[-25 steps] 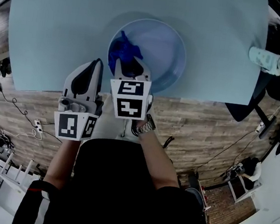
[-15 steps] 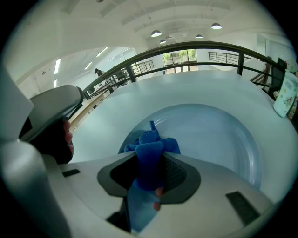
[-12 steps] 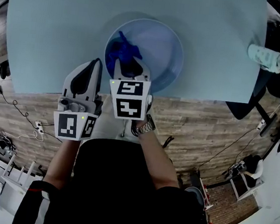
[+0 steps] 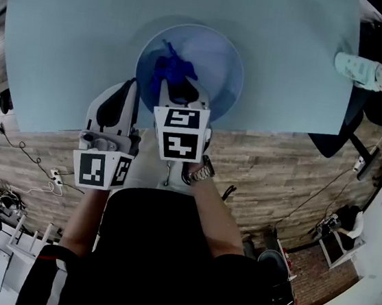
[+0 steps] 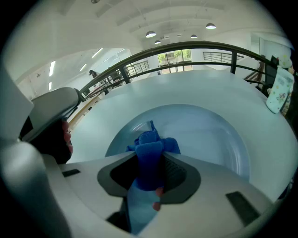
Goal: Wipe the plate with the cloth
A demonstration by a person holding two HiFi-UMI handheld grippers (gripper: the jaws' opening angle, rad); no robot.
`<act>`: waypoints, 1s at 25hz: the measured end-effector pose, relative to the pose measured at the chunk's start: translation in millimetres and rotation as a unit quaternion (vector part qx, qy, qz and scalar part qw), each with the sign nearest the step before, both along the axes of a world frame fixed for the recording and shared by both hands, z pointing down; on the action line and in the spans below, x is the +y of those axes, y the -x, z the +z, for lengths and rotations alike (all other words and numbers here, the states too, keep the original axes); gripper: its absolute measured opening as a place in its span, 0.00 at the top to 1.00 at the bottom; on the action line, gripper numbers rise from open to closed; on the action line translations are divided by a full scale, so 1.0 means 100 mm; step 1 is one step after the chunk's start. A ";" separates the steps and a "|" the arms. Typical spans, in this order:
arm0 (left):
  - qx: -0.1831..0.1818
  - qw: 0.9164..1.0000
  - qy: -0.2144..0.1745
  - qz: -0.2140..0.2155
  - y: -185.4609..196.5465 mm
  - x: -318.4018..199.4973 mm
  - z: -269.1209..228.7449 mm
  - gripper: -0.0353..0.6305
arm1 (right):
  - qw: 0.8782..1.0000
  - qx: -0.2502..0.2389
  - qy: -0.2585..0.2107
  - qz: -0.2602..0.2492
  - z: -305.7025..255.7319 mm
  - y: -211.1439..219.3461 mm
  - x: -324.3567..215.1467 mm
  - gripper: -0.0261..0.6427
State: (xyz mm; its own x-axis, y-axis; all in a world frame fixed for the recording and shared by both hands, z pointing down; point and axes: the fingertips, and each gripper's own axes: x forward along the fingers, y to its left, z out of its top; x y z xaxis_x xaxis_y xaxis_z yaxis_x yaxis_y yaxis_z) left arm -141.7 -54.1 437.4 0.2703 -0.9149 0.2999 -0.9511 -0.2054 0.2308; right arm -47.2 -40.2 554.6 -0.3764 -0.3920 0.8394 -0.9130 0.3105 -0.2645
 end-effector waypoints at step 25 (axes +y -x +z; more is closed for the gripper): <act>0.007 0.998 -0.004 0.056 -0.47 -0.12 -0.04 0.94 | 0.996 0.033 0.006 0.086 0.02 -0.81 -0.09 0.78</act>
